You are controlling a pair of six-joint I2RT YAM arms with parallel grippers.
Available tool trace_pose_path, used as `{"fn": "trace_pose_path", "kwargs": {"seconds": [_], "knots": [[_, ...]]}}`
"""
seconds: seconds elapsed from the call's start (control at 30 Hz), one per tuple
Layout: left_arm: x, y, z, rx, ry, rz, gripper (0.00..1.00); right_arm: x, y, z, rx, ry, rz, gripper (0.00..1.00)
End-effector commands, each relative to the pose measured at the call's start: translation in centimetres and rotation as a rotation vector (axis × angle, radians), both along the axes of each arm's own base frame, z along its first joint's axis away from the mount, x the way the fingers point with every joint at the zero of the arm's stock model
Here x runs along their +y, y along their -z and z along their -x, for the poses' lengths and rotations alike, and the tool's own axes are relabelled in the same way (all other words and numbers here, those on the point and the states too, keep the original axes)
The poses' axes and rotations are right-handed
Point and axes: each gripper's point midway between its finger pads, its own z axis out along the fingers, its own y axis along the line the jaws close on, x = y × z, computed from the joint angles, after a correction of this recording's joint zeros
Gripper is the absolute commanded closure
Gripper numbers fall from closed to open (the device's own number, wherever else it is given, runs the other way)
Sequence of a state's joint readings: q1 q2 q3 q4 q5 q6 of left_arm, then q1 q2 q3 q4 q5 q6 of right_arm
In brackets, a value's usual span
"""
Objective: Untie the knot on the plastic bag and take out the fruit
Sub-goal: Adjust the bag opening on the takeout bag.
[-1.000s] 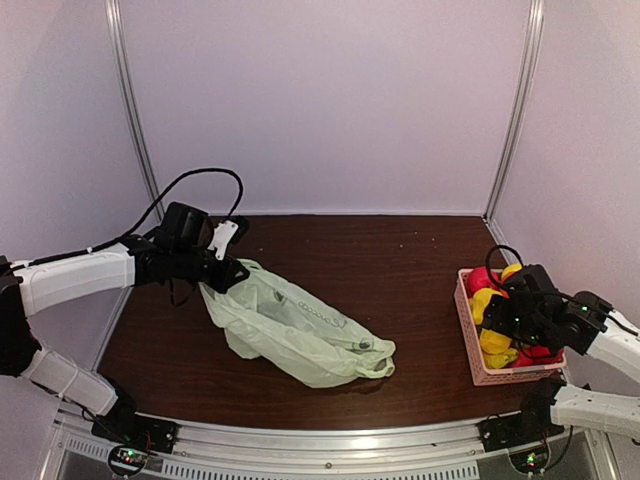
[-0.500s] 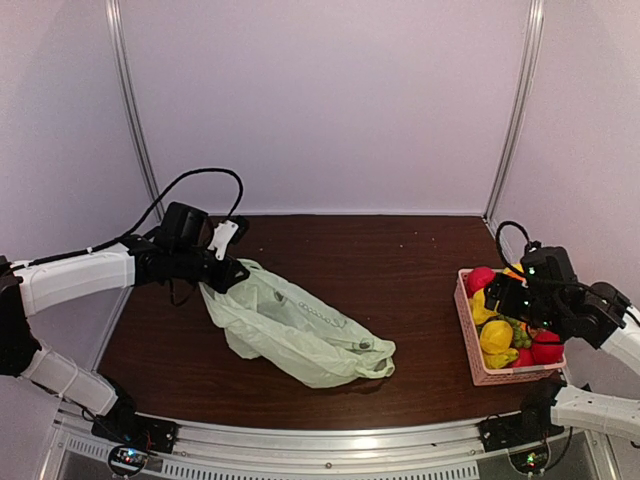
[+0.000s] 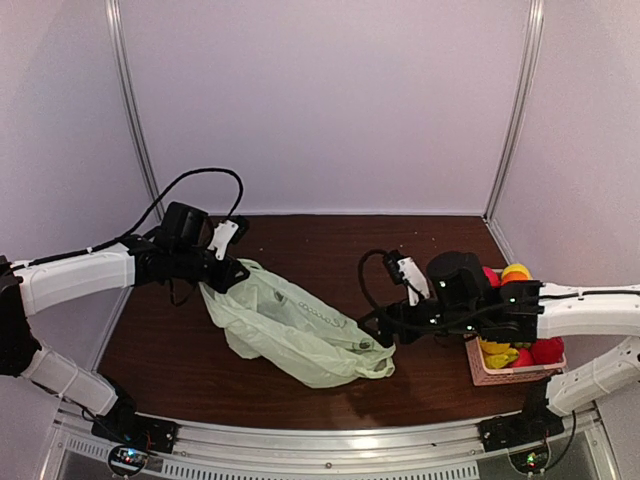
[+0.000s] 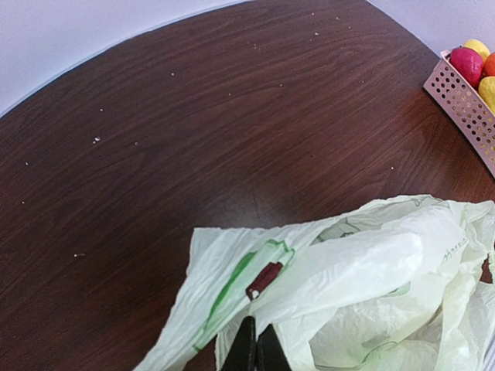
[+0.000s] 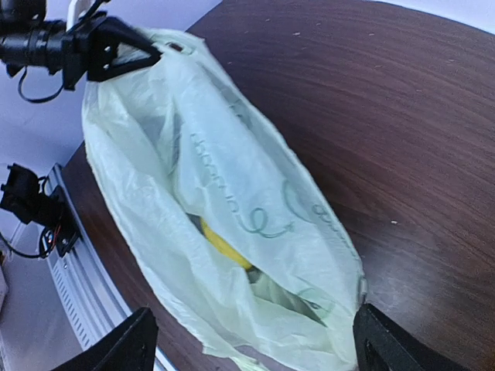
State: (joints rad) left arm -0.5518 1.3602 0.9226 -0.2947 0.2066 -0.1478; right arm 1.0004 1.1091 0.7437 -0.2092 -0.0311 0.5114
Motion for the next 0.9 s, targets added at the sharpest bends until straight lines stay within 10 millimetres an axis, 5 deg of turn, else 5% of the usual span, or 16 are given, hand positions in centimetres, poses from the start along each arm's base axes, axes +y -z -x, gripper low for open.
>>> {"fn": "trace_pose_path", "kwargs": {"seconds": [0.0,0.23,0.47,0.87], "knots": [[-0.5,-1.5,-0.2,-0.034,0.014,0.025,1.00,7.6,-1.9,2.1,-0.069,-0.233,-0.100,0.10],[-0.5,-1.6,-0.2,-0.038,0.013,0.026,1.00,14.0,1.2,4.2,-0.005,-0.414,-0.104,0.10],[-0.7,-1.7,-0.1,-0.034,0.021,0.033,1.00,16.7,4.0,4.6,0.047,-0.457,-0.084,0.14],[-0.4,-1.4,-0.3,-0.027,-0.002,0.026,1.00,17.5,5.0,7.7,0.089,-0.547,-0.062,1.00]]}}
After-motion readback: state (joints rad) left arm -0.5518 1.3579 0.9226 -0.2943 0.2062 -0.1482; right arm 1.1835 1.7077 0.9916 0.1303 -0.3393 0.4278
